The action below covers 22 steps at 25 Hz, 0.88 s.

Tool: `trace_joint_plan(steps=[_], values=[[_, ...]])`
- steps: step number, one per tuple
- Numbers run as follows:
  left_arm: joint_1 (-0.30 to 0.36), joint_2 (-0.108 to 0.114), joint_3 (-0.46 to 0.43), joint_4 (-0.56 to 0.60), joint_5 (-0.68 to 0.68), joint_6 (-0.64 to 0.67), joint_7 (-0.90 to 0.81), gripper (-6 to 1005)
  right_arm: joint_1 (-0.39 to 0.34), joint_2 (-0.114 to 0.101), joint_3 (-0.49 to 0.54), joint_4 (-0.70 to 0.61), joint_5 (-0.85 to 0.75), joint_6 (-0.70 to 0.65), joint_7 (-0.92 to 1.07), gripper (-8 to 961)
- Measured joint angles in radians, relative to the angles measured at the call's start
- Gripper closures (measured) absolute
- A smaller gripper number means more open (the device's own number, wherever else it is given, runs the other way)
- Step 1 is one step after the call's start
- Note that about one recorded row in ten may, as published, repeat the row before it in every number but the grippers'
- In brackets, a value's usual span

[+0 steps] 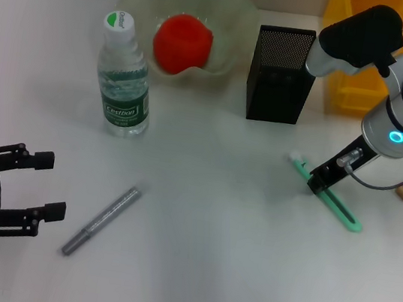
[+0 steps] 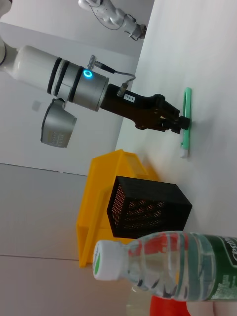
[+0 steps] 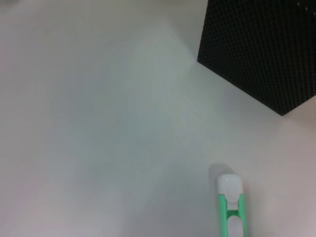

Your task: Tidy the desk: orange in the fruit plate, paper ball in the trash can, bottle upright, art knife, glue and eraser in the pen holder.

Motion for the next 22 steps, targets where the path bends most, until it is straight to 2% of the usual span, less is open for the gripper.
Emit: trace_joint_plan(steps=[6, 10, 11, 12, 13, 17, 22], values=[[-0.005, -0.002, -0.001, -0.001, 0.000, 0.000, 0.000, 198, -0.005, 0.000, 0.002, -0.009, 0.001, 0.001, 0.000, 729], [-0.006, -0.003, -0.001, -0.001, 0.000, 0.000, 0.000, 198, -0.041, -0.003, 0.010, -0.110, 0.014, -0.037, 0.000, 775], [-0.005, -0.004, -0.001, -0.001, 0.000, 0.000, 0.000, 198, -0.056, -0.004, 0.014, -0.153, 0.019, -0.050, 0.000, 787], [-0.005, -0.004, -0.001, -0.001, 0.000, 0.000, 0.000, 198, -0.083, -0.005, 0.026, -0.253, 0.026, -0.080, -0.001, 787], [-0.005, -0.005, -0.001, -0.001, 0.000, 0.000, 0.000, 198, -0.083, -0.005, 0.026, -0.253, 0.026, -0.080, -0.001, 787], [-0.005, -0.009, -0.001, -0.001, 0.000, -0.001, 0.000, 199, -0.147, -0.006, 0.064, -0.498, 0.049, -0.122, -0.001, 785], [-0.005, -0.011, -0.001, -0.001, 0.000, -0.004, 0.000, 199, -0.237, -0.005, 0.088, -0.732, 0.080, -0.044, -0.018, 783]])
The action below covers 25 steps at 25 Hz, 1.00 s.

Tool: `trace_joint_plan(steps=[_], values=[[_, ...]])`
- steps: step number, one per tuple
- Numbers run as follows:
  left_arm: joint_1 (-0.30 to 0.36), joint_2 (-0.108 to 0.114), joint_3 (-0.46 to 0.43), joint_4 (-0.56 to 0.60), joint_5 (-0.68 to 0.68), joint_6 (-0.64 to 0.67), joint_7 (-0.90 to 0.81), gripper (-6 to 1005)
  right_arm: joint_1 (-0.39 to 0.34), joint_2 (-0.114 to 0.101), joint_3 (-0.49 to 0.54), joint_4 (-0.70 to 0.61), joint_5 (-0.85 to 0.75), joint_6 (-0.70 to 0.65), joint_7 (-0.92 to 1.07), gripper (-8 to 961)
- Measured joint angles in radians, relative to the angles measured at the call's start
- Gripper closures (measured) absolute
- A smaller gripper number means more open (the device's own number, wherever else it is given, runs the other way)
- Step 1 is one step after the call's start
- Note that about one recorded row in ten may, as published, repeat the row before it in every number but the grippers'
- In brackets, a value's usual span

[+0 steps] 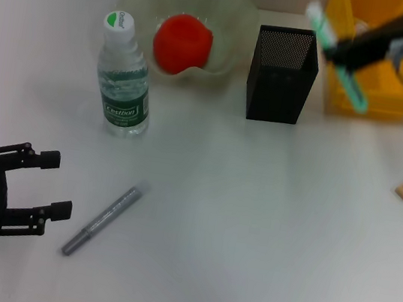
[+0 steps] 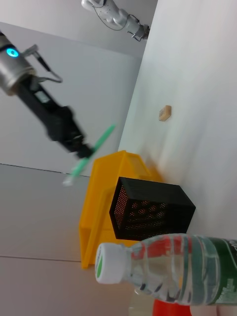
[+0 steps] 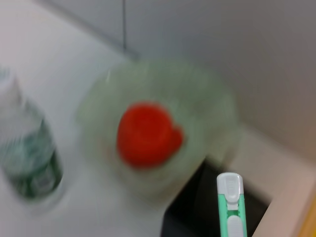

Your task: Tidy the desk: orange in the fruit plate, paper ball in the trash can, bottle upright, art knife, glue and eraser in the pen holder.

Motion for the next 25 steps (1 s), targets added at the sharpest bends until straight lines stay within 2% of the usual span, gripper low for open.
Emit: trace_joint_plan(steps=[3, 5, 10, 15, 25], values=[[0.001, -0.001, 0.000, 0.000, 0.000, -0.002, 0.000, 199, -0.062, 0.002, -0.007, -0.059, 0.036, 0.126, -0.035, 782], [0.002, -0.004, 0.000, 0.000, 0.000, -0.003, 0.000, 199, -0.100, 0.002, -0.012, -0.050, 0.101, 0.226, -0.099, 781], [0.000, -0.011, 0.000, -0.002, 0.000, -0.011, 0.000, 199, -0.163, 0.001, -0.013, 0.101, 0.365, 0.455, -0.355, 778], [-0.001, -0.014, 0.001, -0.002, 0.000, -0.019, 0.000, 199, -0.164, 0.000, -0.010, 0.309, 0.617, 0.579, -0.640, 775], [-0.001, -0.015, 0.004, -0.002, 0.000, -0.043, 0.000, 199, -0.131, 0.002, -0.024, 0.506, 0.824, 0.669, -0.912, 771]])
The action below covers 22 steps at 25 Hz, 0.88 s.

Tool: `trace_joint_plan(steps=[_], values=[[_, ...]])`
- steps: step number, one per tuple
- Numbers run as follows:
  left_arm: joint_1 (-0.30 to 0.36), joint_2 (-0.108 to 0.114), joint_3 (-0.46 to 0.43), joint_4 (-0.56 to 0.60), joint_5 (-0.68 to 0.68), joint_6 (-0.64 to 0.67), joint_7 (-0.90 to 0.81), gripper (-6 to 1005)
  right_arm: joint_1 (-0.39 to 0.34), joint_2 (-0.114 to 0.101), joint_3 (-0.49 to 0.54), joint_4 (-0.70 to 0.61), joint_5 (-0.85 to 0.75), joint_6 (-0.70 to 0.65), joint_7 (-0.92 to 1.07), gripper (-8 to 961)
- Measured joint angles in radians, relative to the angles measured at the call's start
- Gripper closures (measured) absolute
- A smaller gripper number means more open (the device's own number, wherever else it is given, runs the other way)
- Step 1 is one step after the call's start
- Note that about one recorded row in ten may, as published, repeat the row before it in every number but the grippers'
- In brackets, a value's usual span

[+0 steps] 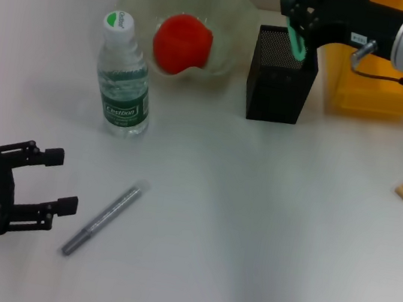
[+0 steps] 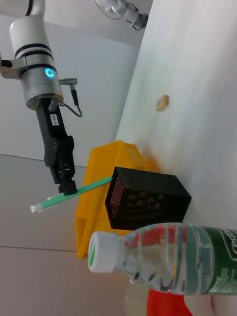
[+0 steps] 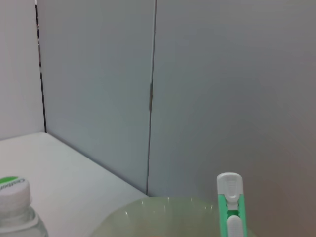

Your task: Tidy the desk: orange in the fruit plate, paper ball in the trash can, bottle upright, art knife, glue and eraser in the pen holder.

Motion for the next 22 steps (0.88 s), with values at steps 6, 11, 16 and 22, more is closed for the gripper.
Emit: trace_joint_plan(steps=[6, 11, 16, 22], values=[[-0.001, 0.000, 0.000, -0.001, 0.000, -0.003, 0.000, 199, 0.036, -0.002, 0.002, 0.076, 0.000, 0.022, -0.020, 768], [-0.001, 0.000, -0.004, -0.002, 0.000, -0.003, 0.000, 199, 0.037, -0.002, 0.006, 0.094, 0.001, 0.041, -0.023, 693], [0.000, -0.001, 0.000, -0.003, 0.000, -0.002, 0.000, 199, 0.003, -0.002, 0.011, 0.036, 0.005, 0.017, -0.009, 601], [0.000, 0.004, 0.003, -0.007, 0.000, 0.003, 0.000, 200, -0.087, -0.008, 0.072, -0.200, -0.082, -0.209, 0.166, 431]])
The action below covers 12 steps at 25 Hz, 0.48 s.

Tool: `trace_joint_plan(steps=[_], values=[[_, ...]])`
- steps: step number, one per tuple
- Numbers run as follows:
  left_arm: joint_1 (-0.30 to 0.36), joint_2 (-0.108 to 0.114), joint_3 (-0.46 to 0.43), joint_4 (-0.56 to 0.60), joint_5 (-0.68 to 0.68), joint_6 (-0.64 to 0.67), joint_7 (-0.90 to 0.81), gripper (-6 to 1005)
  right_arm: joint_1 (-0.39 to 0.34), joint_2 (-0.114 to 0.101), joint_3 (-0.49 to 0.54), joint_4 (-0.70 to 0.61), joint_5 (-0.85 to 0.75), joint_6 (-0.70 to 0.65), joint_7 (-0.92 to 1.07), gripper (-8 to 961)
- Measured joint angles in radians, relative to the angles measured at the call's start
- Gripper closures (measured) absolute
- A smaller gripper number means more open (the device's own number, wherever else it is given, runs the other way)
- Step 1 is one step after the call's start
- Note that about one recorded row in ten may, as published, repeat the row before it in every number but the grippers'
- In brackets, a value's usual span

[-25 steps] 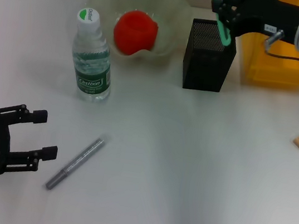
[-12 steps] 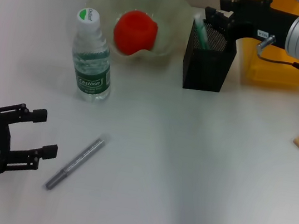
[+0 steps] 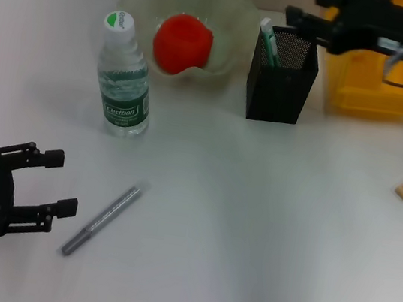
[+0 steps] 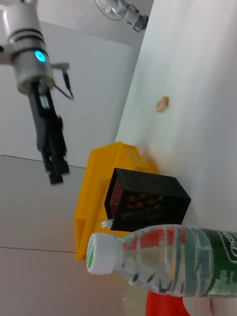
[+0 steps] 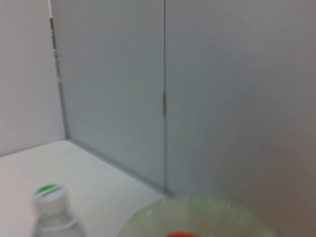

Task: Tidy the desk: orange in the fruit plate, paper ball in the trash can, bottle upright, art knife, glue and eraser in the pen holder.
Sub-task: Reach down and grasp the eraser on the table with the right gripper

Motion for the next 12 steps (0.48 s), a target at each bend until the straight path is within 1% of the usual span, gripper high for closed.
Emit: trace_joint_plan(steps=[1, 4, 7, 9, 12], values=[[0.000, 0.001, 0.001, -0.001, 0.000, 0.001, 0.000, 200, 0.001, -0.001, 0.032, -0.044, -0.053, -0.068, 0.066, 398], [0.000, 0.003, 0.004, -0.005, 0.000, 0.002, 0.007, 200, 0.036, -0.001, 0.117, -0.157, -0.266, -0.277, 0.267, 374], [-0.004, 0.004, 0.008, -0.009, 0.000, 0.003, 0.016, 200, 0.085, 0.000, 0.152, -0.234, -0.482, -0.440, 0.409, 349], [-0.005, 0.005, 0.011, -0.009, 0.000, 0.004, 0.016, 200, 0.118, 0.001, 0.152, -0.264, -0.620, -0.535, 0.479, 267], [-0.012, 0.005, 0.020, -0.009, 0.000, 0.006, 0.017, 200, 0.170, 0.003, 0.146, -0.268, -0.767, -0.655, 0.531, 145]])
